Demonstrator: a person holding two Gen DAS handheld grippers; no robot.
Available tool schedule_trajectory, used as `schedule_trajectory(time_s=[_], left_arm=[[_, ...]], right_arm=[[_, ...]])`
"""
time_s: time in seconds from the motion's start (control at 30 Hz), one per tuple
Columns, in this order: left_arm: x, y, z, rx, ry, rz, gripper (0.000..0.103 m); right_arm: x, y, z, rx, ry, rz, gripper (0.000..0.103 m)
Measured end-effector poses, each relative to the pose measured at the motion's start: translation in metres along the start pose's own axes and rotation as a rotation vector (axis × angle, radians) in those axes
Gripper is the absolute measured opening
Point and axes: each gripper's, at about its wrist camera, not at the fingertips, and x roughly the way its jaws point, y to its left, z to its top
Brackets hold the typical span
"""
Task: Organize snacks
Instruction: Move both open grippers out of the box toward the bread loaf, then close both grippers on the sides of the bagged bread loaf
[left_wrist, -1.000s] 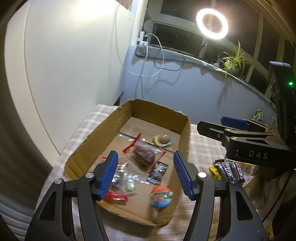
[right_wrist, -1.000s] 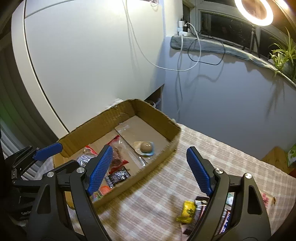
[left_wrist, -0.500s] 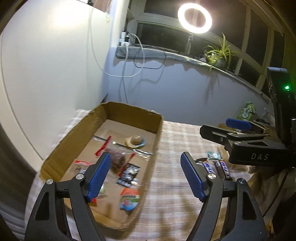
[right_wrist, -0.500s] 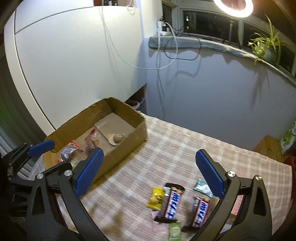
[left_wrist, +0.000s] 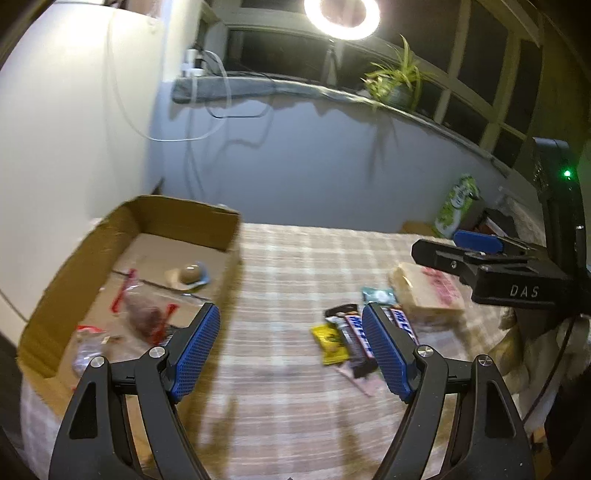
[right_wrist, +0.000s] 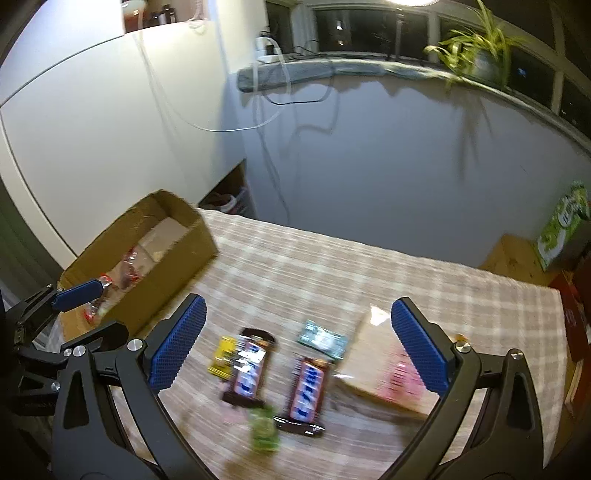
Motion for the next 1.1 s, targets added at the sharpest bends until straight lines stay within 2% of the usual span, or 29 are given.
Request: schedule_trajectory(time_s=[0.33,0.7,0.9,1.0,1.1], left_arm=[[0.030,-0.042,0.002,0.034,0.062,-0.102,0.079],[0.066,-0.089,0.006,0.073,0.136,-0.201,0.079],[0.088,-0.108,0.006,0.103,0.186,-0.234,0.079],[0.102,-0.111,0.007,0.088,0.216,-0.252,0.077],[0.113,-0.112,0.007,0.077,0.248,-0.271,0.067]], right_arm=[[-0.003,-0.072,-0.018,0.111,0.037,-0.038,0.102],[0.006,-0.117,-0.041,0.200,0.087,-0.031,0.102],[0.015,-0.138,-0.053,0.280,0.128,0.032,0.102],[0.020,-0.145,-0.058,0.302,0.151,0.068,0.096],[0.024,-0.147,-0.062,0.312,0.172,0.095,0.089]])
